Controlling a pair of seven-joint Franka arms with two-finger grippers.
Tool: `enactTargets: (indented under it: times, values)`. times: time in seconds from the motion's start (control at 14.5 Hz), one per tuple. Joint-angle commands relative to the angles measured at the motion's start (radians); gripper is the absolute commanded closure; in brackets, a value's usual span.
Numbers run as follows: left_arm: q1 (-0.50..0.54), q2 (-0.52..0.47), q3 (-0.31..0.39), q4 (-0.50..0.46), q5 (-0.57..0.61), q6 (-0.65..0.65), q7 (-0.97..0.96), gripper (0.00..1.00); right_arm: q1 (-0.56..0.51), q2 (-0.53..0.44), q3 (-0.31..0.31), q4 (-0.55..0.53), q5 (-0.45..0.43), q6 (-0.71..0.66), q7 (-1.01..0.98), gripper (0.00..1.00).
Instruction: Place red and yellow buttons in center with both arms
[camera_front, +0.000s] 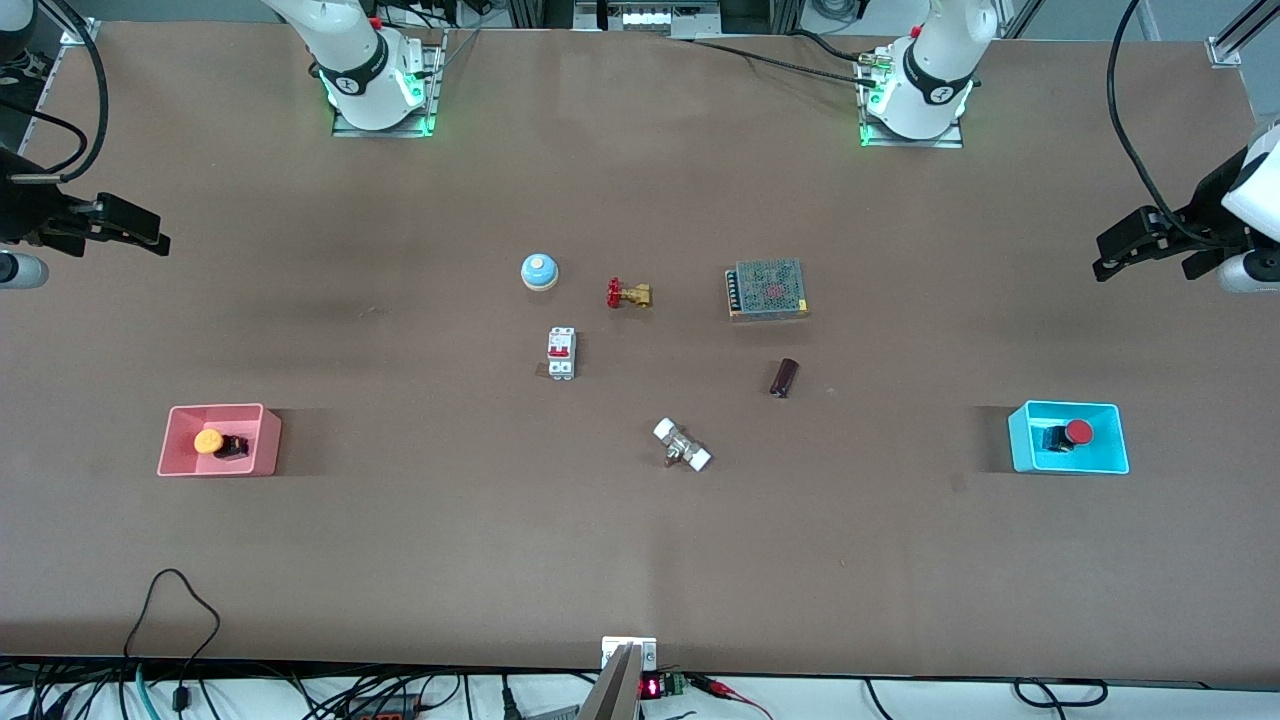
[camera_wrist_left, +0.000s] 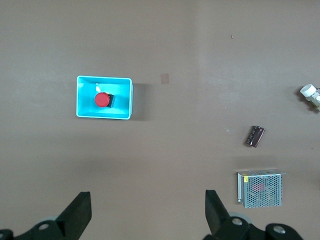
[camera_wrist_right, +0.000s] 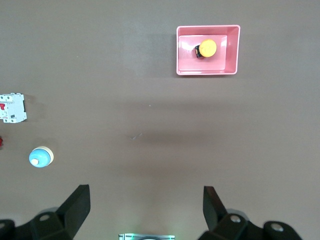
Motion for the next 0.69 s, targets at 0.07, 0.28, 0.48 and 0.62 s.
enactTargets:
  times: [0.07,0.28,0.48,0.62]
  values:
    - [0.006,-0.001,-0.005,-0.005,-0.012,-0.005,0.001,0.00,-0.012,-0.044,0.017,-0.043,-0.015,-0.009,0.024,0.00]
    - [0.006,0.001,-0.003,-0.005,-0.012,-0.005,0.001,0.00,-0.011,-0.038,0.018,-0.042,-0.016,-0.005,0.021,0.00]
    - [0.006,0.004,-0.005,-0.006,-0.012,-0.006,-0.001,0.00,-0.021,0.015,0.017,-0.042,-0.018,0.032,0.009,0.00]
    - [0.004,0.004,-0.005,0.000,-0.012,-0.005,-0.001,0.00,-0.043,0.081,0.015,-0.042,-0.018,0.069,0.009,0.00]
